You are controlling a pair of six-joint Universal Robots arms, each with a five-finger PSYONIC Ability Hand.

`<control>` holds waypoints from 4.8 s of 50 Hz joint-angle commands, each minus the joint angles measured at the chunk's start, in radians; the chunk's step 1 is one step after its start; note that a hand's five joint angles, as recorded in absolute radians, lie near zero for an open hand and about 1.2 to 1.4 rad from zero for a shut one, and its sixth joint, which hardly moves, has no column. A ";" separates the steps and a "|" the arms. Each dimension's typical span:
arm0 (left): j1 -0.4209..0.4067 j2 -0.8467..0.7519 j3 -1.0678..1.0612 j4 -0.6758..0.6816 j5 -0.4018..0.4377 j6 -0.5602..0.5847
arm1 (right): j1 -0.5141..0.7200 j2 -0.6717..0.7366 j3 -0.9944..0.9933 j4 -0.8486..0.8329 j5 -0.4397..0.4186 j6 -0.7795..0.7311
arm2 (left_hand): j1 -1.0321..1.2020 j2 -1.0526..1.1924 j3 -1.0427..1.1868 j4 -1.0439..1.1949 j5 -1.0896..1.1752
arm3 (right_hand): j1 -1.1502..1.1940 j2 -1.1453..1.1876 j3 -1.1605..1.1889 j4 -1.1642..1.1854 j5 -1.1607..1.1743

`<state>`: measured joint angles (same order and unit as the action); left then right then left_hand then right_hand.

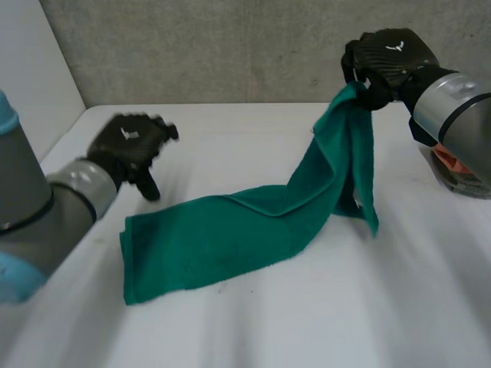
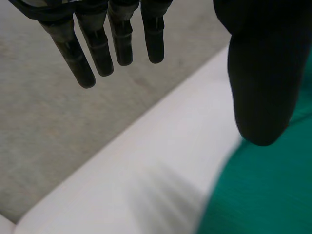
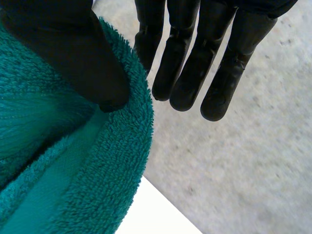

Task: Fold the laundry.

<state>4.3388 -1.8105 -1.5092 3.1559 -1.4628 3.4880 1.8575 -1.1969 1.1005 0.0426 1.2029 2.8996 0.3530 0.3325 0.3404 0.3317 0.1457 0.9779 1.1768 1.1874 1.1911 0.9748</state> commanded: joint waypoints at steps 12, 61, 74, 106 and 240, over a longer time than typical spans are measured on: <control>0.032 -0.351 0.216 0.036 0.157 -0.110 | 0.086 -0.214 -0.016 -0.007 -0.104 0.184 | -0.013 0.007 -0.001 0.008 0.019 | 0.418 0.219 0.209 0.205 0.247; 0.036 -0.408 0.415 0.145 0.099 -0.099 | 0.049 0.143 -0.126 0.033 0.085 0.038 | 1.043 1.064 1.056 1.065 1.076 | 0.418 0.219 0.209 0.205 0.247; 0.028 -0.137 0.413 0.487 -0.008 -0.103 | 0.043 0.092 -0.125 -0.582 0.132 0.216 | 1.043 1.064 1.056 1.065 1.076 | 0.418 0.219 0.209 0.205 0.247; -0.056 -0.174 -0.215 0.211 -0.036 0.095 | -0.057 0.243 0.162 0.160 0.052 -0.310 | 0.484 0.504 0.497 0.505 0.517 | 0.418 0.219 0.209 0.205 0.247; 0.187 -0.299 -0.158 0.142 0.323 0.284 | -0.127 -0.130 0.803 -0.294 0.112 -0.430 | 0.324 0.345 0.337 0.346 0.357 | 0.418 0.219 0.209 0.205 0.247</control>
<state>4.5503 -2.0666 -1.7082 3.2949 -1.1378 3.7724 1.7309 -1.3269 1.8940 -0.2514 1.3157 2.4694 0.5252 0.5280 0.5287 0.5320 0.3595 0.9792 1.1759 1.1821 1.1898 0.9831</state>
